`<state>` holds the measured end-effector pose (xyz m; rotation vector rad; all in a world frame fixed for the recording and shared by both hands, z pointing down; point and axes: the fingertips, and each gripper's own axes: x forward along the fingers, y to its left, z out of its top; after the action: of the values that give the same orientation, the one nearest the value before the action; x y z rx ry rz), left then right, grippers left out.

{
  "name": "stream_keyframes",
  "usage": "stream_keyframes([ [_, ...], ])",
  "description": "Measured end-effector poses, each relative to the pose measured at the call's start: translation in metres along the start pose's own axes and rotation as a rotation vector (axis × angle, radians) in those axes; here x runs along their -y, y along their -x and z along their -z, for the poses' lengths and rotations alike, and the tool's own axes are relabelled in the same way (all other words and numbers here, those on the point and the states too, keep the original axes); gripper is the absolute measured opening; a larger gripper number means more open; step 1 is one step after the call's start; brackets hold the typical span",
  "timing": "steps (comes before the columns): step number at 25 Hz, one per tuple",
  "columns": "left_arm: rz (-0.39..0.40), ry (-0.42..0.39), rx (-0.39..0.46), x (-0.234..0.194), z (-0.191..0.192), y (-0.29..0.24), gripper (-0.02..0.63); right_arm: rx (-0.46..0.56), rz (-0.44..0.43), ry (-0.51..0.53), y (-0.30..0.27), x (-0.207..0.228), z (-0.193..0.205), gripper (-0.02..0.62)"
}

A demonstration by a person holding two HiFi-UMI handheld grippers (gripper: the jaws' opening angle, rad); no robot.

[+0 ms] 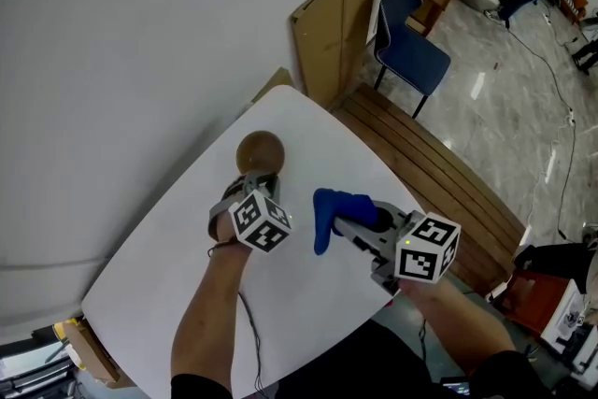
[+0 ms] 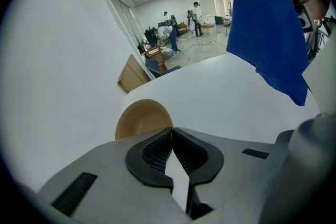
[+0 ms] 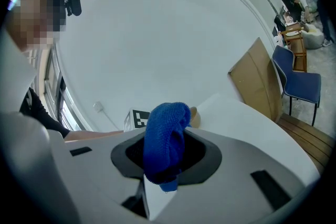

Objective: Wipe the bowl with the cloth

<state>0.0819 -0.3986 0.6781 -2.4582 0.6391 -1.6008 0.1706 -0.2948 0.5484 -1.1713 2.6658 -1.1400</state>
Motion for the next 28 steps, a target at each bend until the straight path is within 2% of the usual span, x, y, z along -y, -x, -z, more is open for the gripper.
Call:
stream_keyframes([
  [7, 0.079, -0.020, 0.041, 0.061, 0.008, 0.043, 0.018, 0.015, 0.008, -0.012, 0.013, -0.018, 0.004, 0.077],
  [14, 0.181, -0.081, 0.067, 0.159, 0.022, 0.073, 0.020, 0.001, 0.021, -0.046, 0.020, -0.029, 0.025, 0.077],
  [17, 0.182, -0.095, 0.080, 0.186, 0.030, 0.087, 0.020, -0.007, 0.023, -0.035, 0.024, -0.042, 0.035, 0.077],
  [19, 0.166, -0.073, 0.108, 0.194, 0.031, 0.096, 0.021, -0.002, 0.028, -0.032, 0.027, -0.049, 0.039, 0.077],
  [21, 0.136, -0.025, 0.143, 0.194, 0.031, 0.106, 0.030, 0.003, 0.033, -0.035, 0.031, -0.056, 0.045, 0.077],
  [23, 0.097, 0.055, 0.181, 0.186, 0.032, 0.116, 0.108, 0.001, 0.037, -0.033, 0.035, -0.062, 0.052, 0.077],
  [24, 0.078, 0.108, 0.200, 0.180, 0.033, 0.120, 0.112, -0.001, 0.039, -0.033, 0.036, -0.065, 0.056, 0.077],
  [26, 0.046, 0.243, 0.232, 0.165, 0.039, 0.127, 0.118, -0.003, 0.044, -0.039, 0.040, -0.068, 0.063, 0.077],
  [28, 0.026, 0.427, 0.242, 0.145, 0.052, 0.126, 0.132, -0.005, 0.047, -0.042, 0.043, -0.072, 0.068, 0.077],
])
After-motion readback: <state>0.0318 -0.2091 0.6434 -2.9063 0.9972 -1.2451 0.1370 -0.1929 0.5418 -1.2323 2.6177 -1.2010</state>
